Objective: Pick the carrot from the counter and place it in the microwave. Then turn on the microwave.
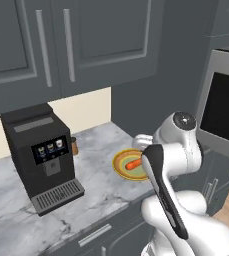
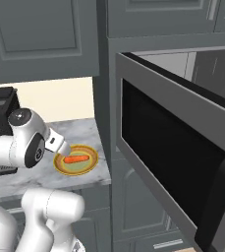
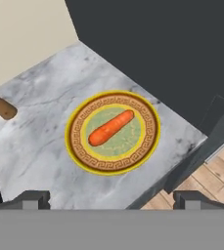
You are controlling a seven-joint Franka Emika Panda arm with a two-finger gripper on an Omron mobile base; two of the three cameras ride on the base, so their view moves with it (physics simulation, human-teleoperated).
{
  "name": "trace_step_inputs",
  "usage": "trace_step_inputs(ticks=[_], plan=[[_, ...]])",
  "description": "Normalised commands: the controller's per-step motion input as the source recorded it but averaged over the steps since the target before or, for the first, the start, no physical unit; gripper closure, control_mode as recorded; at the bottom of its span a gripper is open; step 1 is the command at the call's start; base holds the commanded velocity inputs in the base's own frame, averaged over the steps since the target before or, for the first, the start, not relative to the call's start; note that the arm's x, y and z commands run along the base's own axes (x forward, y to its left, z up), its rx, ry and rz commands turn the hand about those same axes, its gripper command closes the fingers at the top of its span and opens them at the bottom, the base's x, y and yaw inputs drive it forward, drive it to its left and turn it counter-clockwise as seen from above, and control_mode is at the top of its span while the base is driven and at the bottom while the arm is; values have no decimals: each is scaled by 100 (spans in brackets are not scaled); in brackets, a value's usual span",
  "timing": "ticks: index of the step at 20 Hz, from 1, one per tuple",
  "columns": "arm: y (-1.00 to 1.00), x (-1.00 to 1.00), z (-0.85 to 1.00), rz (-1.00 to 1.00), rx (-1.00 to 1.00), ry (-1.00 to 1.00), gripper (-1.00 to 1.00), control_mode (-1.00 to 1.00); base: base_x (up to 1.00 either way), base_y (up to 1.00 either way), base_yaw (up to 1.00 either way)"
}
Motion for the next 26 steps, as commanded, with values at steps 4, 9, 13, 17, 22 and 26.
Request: trace_step_inputs(ticks=[4,9,13,17,22,26], plan=[[0,22,-20,-4,2,0,-100,-100,0,0,0],[0,25,-25,-2,3,0,-100,-100,0,0,0],[0,23,-23,-1,3,2,-100,-100,0,0,0],[0,22,-24,-2,3,3,-100,-100,0,0,0],[0,21,-22,-2,2,4,-100,-100,0,0,0],[0,20,-18,-2,3,3,-100,-100,0,0,0]])
